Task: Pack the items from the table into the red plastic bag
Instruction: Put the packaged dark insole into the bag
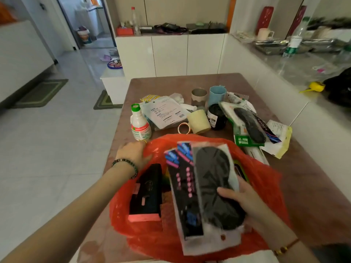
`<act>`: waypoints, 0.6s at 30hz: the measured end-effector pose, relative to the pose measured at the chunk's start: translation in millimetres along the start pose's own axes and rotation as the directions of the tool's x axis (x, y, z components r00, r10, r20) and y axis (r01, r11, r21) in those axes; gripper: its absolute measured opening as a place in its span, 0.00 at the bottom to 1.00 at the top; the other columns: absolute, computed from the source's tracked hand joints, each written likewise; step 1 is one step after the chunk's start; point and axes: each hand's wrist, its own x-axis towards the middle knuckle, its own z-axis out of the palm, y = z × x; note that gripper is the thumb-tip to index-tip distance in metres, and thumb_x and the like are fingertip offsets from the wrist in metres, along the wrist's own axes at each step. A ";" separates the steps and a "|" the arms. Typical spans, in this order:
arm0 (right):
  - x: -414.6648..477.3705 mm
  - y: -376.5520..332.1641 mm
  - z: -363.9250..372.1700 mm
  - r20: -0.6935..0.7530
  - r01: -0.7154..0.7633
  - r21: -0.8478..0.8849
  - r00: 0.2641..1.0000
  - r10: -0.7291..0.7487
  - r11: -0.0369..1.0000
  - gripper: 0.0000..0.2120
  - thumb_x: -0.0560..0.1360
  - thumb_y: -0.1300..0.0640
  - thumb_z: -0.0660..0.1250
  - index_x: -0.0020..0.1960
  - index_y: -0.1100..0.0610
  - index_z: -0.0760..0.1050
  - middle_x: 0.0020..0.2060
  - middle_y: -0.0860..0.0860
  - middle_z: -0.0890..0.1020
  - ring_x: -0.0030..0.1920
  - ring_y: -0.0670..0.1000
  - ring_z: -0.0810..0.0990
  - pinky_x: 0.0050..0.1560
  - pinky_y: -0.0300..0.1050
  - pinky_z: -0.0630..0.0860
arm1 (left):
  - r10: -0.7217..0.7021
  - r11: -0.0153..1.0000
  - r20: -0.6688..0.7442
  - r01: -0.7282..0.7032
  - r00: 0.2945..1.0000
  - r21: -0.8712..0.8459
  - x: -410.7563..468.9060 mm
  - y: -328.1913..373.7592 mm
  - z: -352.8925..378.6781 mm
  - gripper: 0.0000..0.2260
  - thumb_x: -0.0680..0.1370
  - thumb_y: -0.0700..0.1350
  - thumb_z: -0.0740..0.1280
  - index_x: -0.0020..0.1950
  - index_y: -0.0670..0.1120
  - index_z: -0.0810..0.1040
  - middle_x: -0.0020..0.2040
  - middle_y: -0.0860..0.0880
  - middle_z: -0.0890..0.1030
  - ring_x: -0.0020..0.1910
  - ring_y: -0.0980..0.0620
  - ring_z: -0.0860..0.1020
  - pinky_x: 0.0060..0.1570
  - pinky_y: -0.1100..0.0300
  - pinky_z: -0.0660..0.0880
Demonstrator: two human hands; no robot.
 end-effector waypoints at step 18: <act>41.5 -12.4 40.3 0.022 0.021 -0.860 1.000 -0.005 0.509 0.17 0.73 0.46 0.66 0.55 0.57 0.72 0.47 0.49 0.80 0.45 0.47 0.78 0.40 0.36 0.75 | 0.171 0.849 0.209 -0.036 0.963 -0.527 -7.0 -19.8 -13.1 0.13 0.74 0.52 0.66 0.49 0.44 0.79 0.41 0.49 0.80 0.37 0.55 0.75 0.39 0.65 0.71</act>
